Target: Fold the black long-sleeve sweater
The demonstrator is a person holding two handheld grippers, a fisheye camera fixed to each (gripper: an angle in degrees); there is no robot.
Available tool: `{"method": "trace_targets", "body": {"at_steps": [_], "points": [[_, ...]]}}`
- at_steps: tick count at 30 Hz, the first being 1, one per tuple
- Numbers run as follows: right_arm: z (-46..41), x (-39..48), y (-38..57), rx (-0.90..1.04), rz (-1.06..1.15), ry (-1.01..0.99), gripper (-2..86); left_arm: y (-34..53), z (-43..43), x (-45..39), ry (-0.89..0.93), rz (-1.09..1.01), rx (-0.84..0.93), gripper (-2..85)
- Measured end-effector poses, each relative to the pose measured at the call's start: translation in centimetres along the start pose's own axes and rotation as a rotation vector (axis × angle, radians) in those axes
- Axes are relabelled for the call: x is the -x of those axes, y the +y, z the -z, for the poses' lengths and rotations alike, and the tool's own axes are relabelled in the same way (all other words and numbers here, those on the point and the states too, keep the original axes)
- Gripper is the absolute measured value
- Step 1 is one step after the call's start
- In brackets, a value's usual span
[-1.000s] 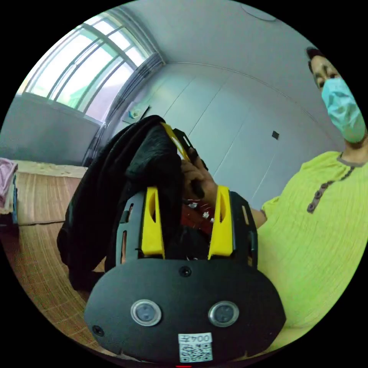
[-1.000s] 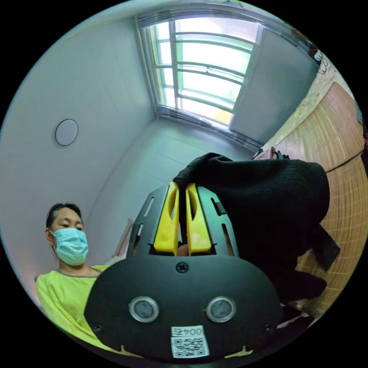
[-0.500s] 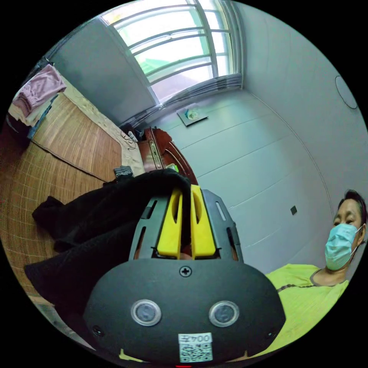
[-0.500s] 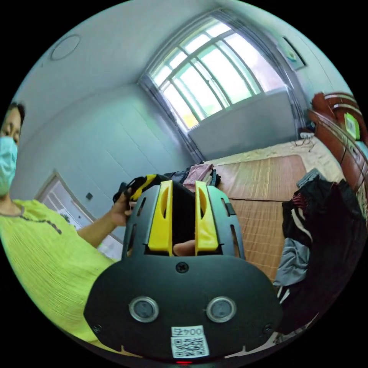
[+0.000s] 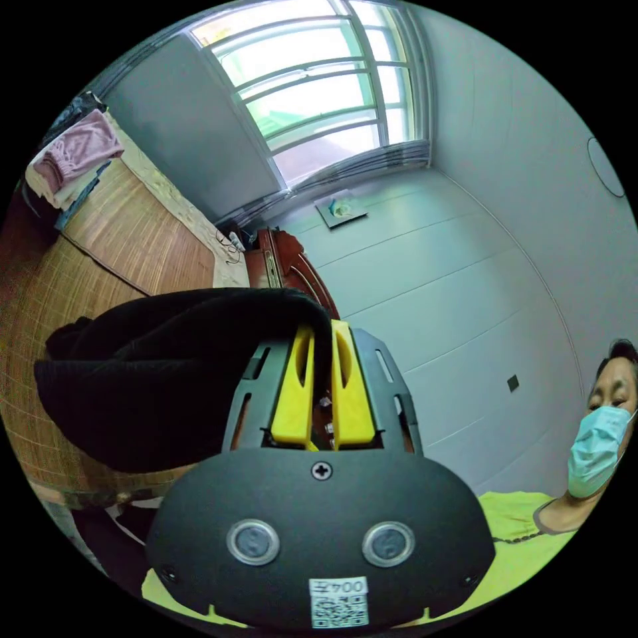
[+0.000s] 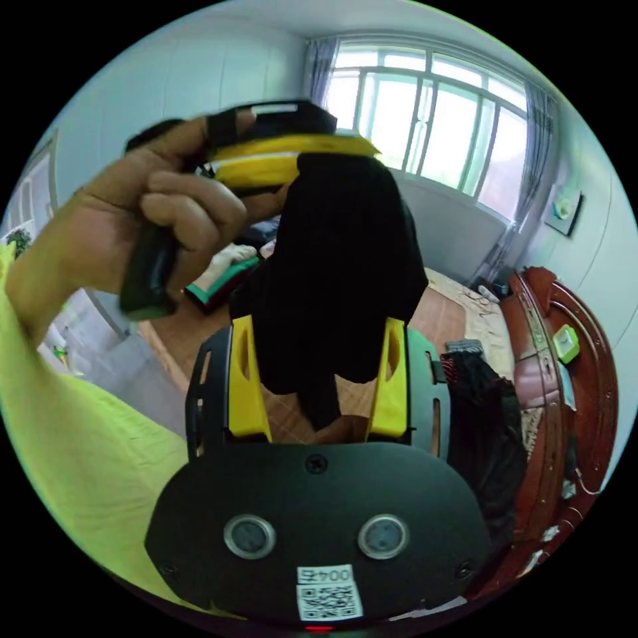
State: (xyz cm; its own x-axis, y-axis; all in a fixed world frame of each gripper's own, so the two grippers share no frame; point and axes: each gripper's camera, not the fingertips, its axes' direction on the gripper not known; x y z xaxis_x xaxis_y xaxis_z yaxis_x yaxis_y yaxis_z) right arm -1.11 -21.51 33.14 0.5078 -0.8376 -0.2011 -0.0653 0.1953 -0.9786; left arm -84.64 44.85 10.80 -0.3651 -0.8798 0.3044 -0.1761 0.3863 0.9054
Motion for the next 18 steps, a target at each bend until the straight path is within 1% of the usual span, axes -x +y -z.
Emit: {"method": "trace_targets", "body": {"at_steps": [1,2,3,4,5,6,8,9,10,11,12,13,14,15,17,18], "points": [[-1.2,0.3,-0.4,0.047,-0.014,0.072,23.6,0.4,-0.6,0.2,0.015,0.006,0.013,4.1],[-2.4,0.3,-0.7,0.108,-0.037,0.171,19.0,0.7,-0.9,0.2,0.021,0.007,0.019,4.2],[-2.8,0.1,-0.7,0.122,-0.051,0.208,16.7,1.2,-1.4,0.4,0.026,-0.004,0.032,4.3],[-2.8,-0.6,-0.7,0.111,-0.083,0.234,10.9,1.7,-1.8,0.6,0.027,-0.021,0.044,4.5],[-2.2,-1.7,-0.4,0.080,-0.123,0.182,7.7,1.9,-1.9,0.8,0.029,-0.031,0.045,4.6],[-1.7,-2.4,-0.2,0.059,-0.149,0.148,7.4,2.2,-1.6,1.3,0.038,-0.060,0.032,4.9],[0.6,-5.2,0.5,-0.023,-0.191,0.001,6.5,2.0,-0.5,2.0,0.028,-0.136,0.008,5.3],[1.3,-6.0,0.5,-0.041,-0.204,-0.031,6.4,1.7,0.4,2.4,-0.002,-0.210,0.006,5.7],[2.6,-7.9,0.5,-0.077,-0.248,-0.109,6.2,1.5,1.3,3.0,-0.026,-0.276,0.011,6.2],[3.9,-10.1,0.4,-0.121,-0.300,-0.195,6.2,1.3,1.7,3.4,-0.045,-0.300,0.030,6.3],[4.3,-11.3,0.3,-0.130,-0.325,-0.236,6.2,1.1,2.2,4.6,-0.069,-0.356,0.078,6.4],[4.7,-13.5,0.2,-0.137,-0.369,-0.322,6.2,1.4,3.3,6.1,-0.072,-0.392,0.089,6.5],[5.1,-15.3,0.4,-0.167,-0.412,-0.404,6.2,1.6,4.0,7.0,-0.081,-0.389,0.079,6.5],[5.2,-16.1,0.5,-0.187,-0.431,-0.445,6.2,2.0,5.6,9.0,-0.080,-0.369,0.058,6.6],[6.2,-18.8,1.3,-0.284,-0.487,-0.618,6.2,2.8,7.6,12.5,-0.030,-0.297,0.054,7.8],[6.5,-19.4,1.4,-0.307,-0.493,-0.659,6.2,3.7,8.8,14.5,-0.035,-0.271,0.033,9.5]]}}
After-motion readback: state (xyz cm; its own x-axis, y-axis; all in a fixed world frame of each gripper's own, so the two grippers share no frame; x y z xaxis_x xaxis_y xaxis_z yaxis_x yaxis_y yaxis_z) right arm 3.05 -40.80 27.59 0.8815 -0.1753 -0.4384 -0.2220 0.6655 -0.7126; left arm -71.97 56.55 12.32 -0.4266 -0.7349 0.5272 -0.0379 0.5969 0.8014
